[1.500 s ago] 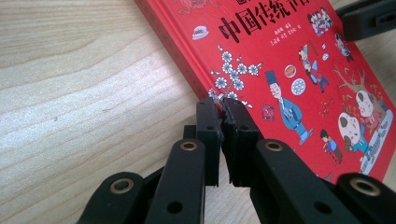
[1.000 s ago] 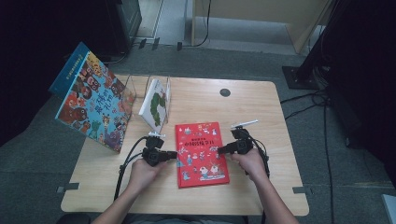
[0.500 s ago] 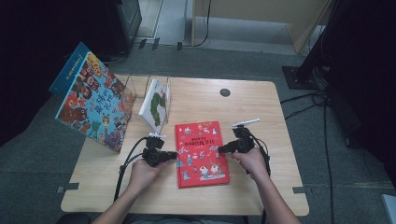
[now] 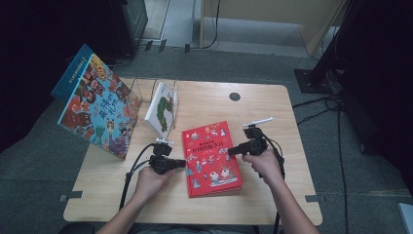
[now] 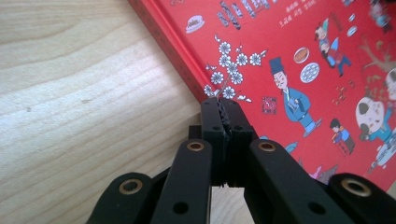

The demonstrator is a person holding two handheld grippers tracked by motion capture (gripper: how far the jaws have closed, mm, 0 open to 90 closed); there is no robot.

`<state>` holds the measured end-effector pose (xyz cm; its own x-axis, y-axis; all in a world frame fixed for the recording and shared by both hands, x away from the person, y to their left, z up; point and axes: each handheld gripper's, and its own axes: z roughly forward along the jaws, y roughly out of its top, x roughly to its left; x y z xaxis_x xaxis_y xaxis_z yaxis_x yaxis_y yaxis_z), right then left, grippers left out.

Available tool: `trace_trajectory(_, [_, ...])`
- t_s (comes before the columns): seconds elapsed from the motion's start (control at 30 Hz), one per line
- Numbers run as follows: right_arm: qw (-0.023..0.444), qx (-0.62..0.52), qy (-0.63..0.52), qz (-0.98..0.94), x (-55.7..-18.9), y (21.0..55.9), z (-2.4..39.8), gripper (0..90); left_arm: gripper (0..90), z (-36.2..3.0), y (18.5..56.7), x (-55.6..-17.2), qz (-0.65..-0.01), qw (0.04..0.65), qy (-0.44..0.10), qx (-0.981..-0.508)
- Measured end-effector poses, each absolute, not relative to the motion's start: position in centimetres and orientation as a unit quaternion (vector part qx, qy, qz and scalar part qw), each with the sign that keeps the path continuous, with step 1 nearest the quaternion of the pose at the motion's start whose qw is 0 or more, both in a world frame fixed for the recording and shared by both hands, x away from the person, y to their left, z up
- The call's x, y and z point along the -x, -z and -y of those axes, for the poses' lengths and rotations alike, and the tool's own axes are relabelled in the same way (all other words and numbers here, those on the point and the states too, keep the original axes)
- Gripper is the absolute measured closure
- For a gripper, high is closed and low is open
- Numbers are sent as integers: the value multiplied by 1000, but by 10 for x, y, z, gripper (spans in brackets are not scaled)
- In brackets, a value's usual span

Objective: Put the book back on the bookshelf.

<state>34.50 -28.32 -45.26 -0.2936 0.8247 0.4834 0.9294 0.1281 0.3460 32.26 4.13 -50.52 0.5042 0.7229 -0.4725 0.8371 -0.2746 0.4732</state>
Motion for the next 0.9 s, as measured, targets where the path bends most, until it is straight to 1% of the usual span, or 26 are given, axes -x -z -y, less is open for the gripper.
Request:
trace_trajectory(0.17, [78, 575, 306, 755, -346, 436, 279, 695, 900, -38, 505, -321, -486, 348, 87, -797])
trace_trajectory(0.23, [83, 568, 308, 759, -346, 429, 276, 702, 899, -36, 506, -320, -485, 348, 92, -797])
trace_trajectory(0.27, [85, 563, 310, 762, -345, 426, 274, 700, 898, -35, 505, -320, -483, 348, 91, -799])
trace_trajectory(0.33, [72, 553, 307, 771, -345, 418, 269, 699, 896, -35, 506, -319, -481, 348, 92, -800])
trace_trajectory(0.6, [70, 523, 294, 797, -349, 396, 247, 698, 894, -34, 506, -319, -481, 349, 97, -799])
trace_trajectory(0.8, [77, 495, 274, 821, -352, 389, 222, 702, 890, -35, 506, -319, -480, 349, 101, -799])
trace_trajectory(0.9, [78, 483, 274, 828, -353, 388, 210, 717, 889, -35, 507, -320, -480, 350, 101, -798])
